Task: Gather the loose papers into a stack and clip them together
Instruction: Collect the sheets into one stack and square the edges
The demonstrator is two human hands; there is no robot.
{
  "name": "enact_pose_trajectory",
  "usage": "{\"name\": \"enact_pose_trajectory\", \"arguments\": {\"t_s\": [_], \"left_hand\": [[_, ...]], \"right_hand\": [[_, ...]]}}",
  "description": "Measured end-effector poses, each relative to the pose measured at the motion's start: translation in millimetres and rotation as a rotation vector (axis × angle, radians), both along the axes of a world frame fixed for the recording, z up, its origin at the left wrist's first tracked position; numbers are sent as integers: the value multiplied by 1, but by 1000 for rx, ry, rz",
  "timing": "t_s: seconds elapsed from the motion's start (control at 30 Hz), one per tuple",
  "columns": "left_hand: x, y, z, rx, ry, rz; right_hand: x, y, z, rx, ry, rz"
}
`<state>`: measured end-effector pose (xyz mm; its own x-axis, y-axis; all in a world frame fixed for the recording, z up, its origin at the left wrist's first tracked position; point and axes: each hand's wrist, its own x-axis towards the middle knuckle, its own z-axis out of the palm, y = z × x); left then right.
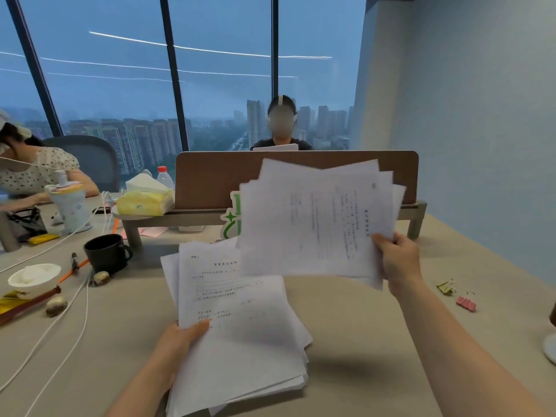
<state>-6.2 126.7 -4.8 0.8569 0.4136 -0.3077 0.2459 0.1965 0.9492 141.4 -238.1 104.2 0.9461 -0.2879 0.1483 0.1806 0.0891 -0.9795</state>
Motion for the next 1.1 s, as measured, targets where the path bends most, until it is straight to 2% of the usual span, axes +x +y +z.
{"name": "enact_pose_trajectory", "arguments": {"t_s": [0.23, 0.4, 0.5, 0.63, 0.87, 1.1], "left_hand": [[-3, -3, 9, 3, -23, -1], [-3, -1, 8, -2, -36, -29], [-2, -1, 8, 40, -37, -62], [-5, -6, 11, 88, -34, -139], [-5, -6, 16, 83, -25, -312], [-2, 3, 11, 75, -7, -386]], "right_hand": [[-5, 5, -14, -350, 184, 348], [1, 16, -17, -831, 248, 478], [4, 35, -16, -1087, 184, 478], [9, 63, -20, -1295, 75, 392], [8, 94, -32, -1378, -132, 261], [9, 101, -40, -1444, -228, 179]]}}
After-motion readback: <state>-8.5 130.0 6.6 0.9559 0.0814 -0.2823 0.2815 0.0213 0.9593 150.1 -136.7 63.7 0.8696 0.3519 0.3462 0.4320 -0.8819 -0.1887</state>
